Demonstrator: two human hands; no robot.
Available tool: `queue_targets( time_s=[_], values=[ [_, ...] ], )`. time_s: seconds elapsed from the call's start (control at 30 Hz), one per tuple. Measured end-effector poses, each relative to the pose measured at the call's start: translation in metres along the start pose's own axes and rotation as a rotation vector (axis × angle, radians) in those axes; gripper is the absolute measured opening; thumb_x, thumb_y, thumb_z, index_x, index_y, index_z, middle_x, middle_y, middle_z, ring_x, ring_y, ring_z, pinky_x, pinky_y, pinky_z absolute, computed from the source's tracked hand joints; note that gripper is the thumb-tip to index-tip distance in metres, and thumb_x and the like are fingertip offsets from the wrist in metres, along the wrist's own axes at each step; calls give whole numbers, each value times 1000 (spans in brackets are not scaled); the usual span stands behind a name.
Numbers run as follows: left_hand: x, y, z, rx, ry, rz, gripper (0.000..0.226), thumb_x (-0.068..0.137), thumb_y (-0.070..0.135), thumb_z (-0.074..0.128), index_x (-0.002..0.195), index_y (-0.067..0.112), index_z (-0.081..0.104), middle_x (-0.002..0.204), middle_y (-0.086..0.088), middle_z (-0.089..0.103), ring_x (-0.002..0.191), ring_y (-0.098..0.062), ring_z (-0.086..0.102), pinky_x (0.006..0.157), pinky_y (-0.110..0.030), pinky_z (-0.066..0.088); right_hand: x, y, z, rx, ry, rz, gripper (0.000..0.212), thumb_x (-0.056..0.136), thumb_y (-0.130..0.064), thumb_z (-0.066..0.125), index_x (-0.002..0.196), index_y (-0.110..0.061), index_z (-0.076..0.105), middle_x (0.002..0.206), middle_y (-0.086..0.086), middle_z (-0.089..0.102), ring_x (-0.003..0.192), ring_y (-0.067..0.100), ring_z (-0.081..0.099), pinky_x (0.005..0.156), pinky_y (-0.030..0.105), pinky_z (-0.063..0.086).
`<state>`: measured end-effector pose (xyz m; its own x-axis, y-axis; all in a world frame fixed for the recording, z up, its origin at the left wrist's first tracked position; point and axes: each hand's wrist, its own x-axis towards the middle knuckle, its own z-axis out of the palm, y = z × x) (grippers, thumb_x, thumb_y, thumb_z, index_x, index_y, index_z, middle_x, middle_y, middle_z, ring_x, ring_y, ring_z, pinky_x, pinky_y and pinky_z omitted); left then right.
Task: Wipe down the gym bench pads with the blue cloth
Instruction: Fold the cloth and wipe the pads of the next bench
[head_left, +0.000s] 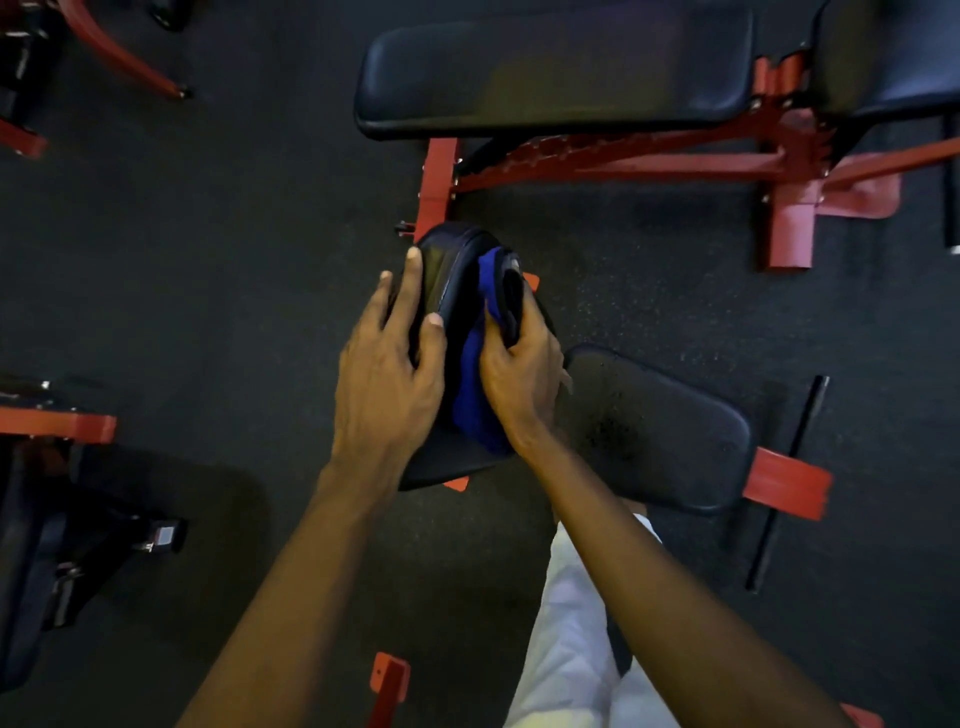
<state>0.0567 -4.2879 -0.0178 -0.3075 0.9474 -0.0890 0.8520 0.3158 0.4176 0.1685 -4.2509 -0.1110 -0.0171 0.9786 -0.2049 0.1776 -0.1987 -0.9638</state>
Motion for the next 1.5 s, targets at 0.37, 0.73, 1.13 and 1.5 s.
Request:
queue_targets(
  time_s=[0.37,0.73,1.13,1.5],
  values=[
    [-4,9,3,-42,43,-31,51,110,50,22,161,45,17,166,0,29,149,-20,32,116,-48,37,31,-34,-8,13,-27,-229,47,97,-17,59,143,-17,53,139,0,62,129,10,57,107,25,47],
    [-2,14,8,175,50,-52,76,100,63,46,163,40,11,166,-7,27,148,-26,36,111,-51,43,80,72,-1,-62,-41,399,49,102,-58,42,143,-33,52,124,5,69,116,27,65,95,37,51],
    [-5,24,11,235,82,-120,79,98,65,52,161,46,9,167,3,26,150,-18,33,104,-49,47,79,128,7,13,-86,596,58,104,-47,43,158,-29,31,149,9,53,136,31,51,113,41,39],
    [-12,21,14,180,212,-87,75,96,57,62,160,38,27,156,4,45,144,-11,43,104,-39,49,40,197,21,295,-113,883,61,105,-47,45,159,-27,26,153,6,48,138,30,47,118,43,36]
  ],
)
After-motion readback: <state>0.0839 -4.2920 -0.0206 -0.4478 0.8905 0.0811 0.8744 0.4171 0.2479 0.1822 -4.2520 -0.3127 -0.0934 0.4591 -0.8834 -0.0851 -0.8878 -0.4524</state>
